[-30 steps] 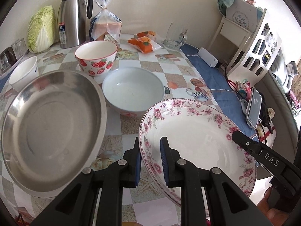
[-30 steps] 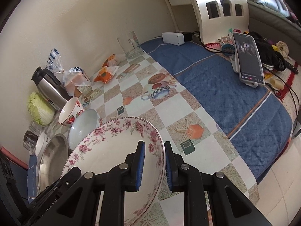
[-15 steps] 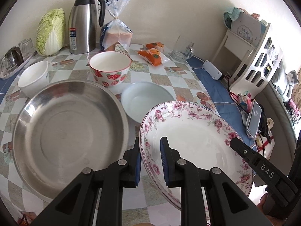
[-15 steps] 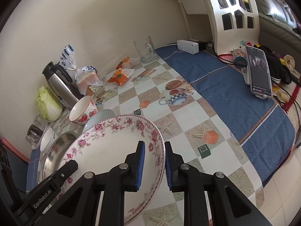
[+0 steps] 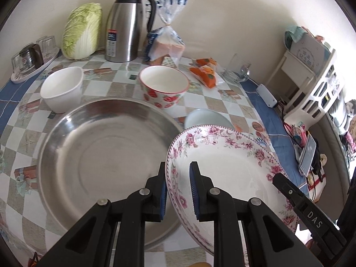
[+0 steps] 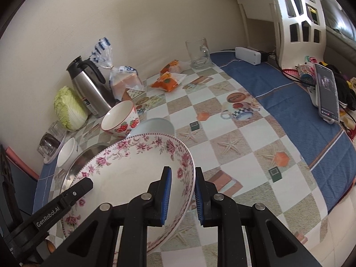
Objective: Organize plates and bowls
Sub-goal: 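Lower the pink-floral plate into the steel tray with both tools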
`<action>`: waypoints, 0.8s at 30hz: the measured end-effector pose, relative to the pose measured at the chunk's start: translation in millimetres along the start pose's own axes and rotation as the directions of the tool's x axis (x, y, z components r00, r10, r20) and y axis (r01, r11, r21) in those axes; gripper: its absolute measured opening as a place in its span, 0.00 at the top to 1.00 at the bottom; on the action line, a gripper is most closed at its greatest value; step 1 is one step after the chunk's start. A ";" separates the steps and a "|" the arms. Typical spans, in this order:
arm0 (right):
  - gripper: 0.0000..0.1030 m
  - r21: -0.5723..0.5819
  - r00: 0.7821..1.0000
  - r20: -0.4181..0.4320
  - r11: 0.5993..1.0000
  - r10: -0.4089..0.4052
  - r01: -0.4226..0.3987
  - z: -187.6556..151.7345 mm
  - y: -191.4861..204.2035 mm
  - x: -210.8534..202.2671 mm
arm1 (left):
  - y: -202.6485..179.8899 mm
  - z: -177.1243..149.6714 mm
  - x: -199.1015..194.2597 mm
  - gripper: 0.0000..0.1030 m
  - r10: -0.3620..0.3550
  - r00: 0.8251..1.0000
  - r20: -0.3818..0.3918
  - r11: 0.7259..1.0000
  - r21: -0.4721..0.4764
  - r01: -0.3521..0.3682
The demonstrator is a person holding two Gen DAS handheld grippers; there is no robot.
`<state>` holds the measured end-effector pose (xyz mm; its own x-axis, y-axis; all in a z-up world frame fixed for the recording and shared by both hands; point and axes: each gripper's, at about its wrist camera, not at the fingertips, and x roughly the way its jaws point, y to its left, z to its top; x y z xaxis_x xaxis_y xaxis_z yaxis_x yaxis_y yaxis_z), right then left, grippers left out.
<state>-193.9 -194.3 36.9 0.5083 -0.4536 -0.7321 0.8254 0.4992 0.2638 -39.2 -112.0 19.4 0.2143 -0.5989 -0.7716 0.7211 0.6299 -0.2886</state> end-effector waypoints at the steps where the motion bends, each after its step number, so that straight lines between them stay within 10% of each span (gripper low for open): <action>1: 0.79 -0.005 1.000 -0.001 1.000 0.002 -0.002 -0.7 3.8 0.8 | 4.3 1.1 -1.2 0.81 0.001 1.000 0.001 1.000 -0.005 -0.001; 24: 0.79 -0.164 0.993 -0.091 0.982 0.079 -0.094 -22.8 123.0 34.4 | 125.5 21.8 -31.2 0.81 0.100 0.993 0.060 0.970 -0.228 -0.084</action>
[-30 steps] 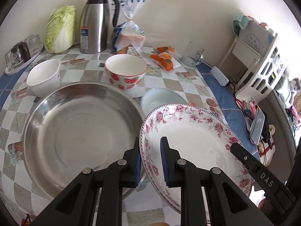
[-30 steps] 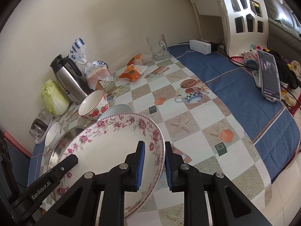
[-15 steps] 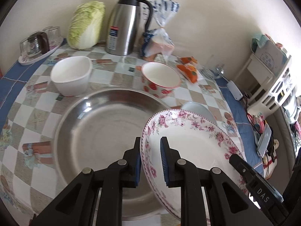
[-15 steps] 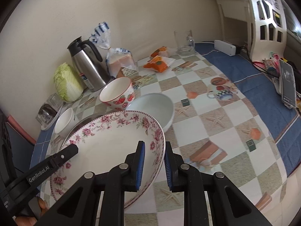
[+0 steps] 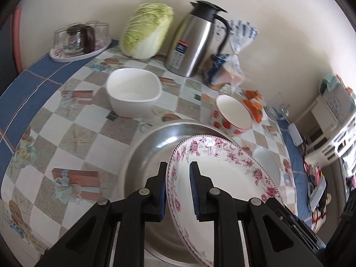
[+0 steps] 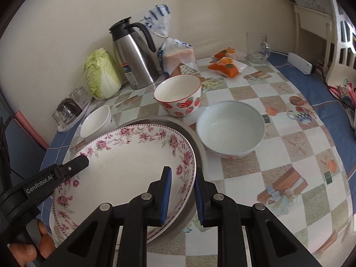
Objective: Organize plates and bowls
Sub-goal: 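Lower the pink-floral plate into the steel tray with both tools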
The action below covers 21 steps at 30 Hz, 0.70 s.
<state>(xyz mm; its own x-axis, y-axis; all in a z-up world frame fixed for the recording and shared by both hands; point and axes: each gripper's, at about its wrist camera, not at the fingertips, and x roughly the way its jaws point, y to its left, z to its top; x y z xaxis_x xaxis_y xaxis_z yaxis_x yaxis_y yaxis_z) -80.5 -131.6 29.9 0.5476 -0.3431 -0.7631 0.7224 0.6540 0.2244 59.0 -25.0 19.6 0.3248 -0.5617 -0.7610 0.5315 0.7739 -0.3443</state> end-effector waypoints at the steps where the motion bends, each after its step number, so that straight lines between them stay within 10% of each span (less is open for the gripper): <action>1: 0.79 -0.003 1.000 -0.002 1.000 0.007 -0.007 1.1 3.1 1.7 | 3.6 1.0 1.2 0.81 0.001 1.000 -0.001 1.000 -0.013 -0.001; 21: 0.79 -0.009 0.997 -0.077 1.000 0.020 -0.021 12.9 5.5 44.1 | 26.4 -0.6 38.7 0.81 0.002 0.997 -0.082 0.991 -0.131 -0.013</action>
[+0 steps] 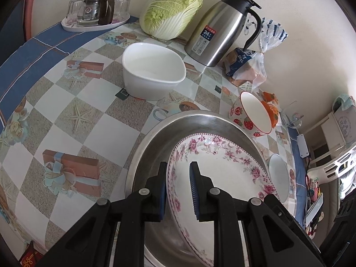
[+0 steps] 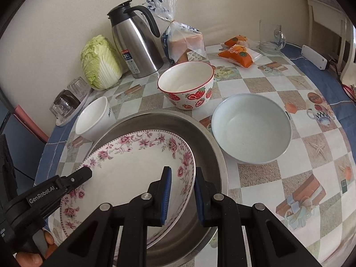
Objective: Organize plates and bowls
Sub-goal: 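Lower the pink-floral plate into the steel tray with both tools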
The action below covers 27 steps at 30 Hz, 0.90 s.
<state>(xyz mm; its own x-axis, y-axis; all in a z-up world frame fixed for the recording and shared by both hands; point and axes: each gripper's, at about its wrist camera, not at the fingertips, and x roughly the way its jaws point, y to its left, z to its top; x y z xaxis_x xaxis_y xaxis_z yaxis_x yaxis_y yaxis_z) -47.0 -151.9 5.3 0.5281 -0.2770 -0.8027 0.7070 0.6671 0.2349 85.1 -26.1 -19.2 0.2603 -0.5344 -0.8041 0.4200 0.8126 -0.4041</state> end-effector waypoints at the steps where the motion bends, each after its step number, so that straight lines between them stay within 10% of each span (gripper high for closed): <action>1: 0.79 -0.003 1.000 0.000 1.000 0.001 -0.001 0.8 -0.1 1.7 | -0.3 -0.1 1.1 0.81 0.004 1.000 0.002 1.000 0.001 -0.004; 27: 0.79 -0.028 0.999 -0.040 1.000 -0.013 0.012 -0.9 -3.6 23.8 | 3.7 -3.9 19.4 0.81 0.022 0.999 -0.024 1.000 -0.018 -0.023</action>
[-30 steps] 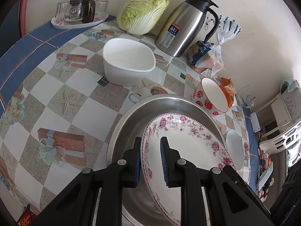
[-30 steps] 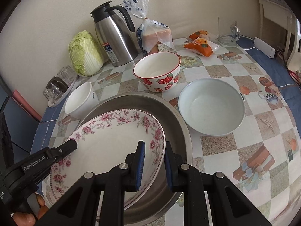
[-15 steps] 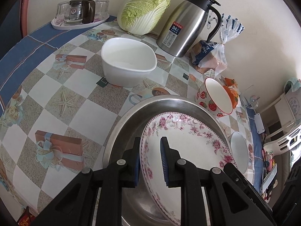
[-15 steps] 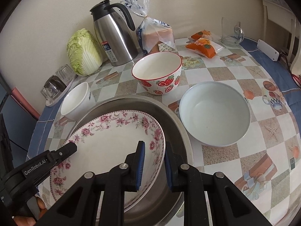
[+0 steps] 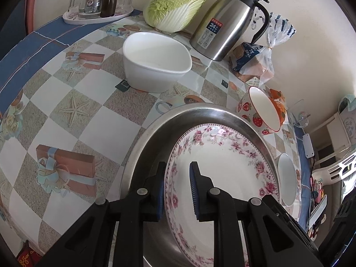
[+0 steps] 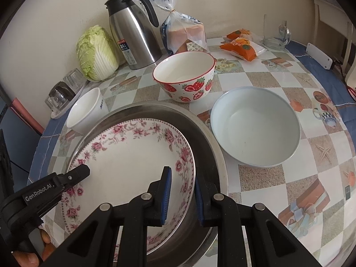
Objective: Organize plates and bowls
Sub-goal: 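Lower the pink-floral plate into the steel tray with both tools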
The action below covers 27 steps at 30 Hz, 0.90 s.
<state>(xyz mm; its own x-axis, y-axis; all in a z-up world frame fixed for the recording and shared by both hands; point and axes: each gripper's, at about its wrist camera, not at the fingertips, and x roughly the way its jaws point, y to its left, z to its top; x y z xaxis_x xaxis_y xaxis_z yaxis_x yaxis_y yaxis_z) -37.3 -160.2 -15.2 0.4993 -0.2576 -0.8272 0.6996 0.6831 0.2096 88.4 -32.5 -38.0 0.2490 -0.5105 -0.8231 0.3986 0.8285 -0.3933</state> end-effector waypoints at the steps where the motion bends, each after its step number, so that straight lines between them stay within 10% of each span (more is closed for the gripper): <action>1: 0.79 -0.004 1.000 -0.003 1.000 -0.001 0.001 -0.6 0.4 0.8 | 0.6 0.0 0.0 0.81 0.001 1.000 -0.001 1.000 -0.001 -0.001; 27: 0.79 -0.021 0.999 -0.041 1.000 -0.022 0.021 -3.7 -0.2 5.8 | -1.8 -5.9 3.8 0.79 0.072 0.993 -0.088 0.997 0.017 -0.071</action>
<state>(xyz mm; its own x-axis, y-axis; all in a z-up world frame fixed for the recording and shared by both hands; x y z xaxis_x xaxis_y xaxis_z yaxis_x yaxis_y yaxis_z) -36.5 -159.3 -22.0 0.4621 -0.2443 -0.8525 0.6992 0.6917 0.1809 83.4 -34.6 -42.9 0.1979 -0.4273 -0.8822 0.3948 0.8585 -0.3273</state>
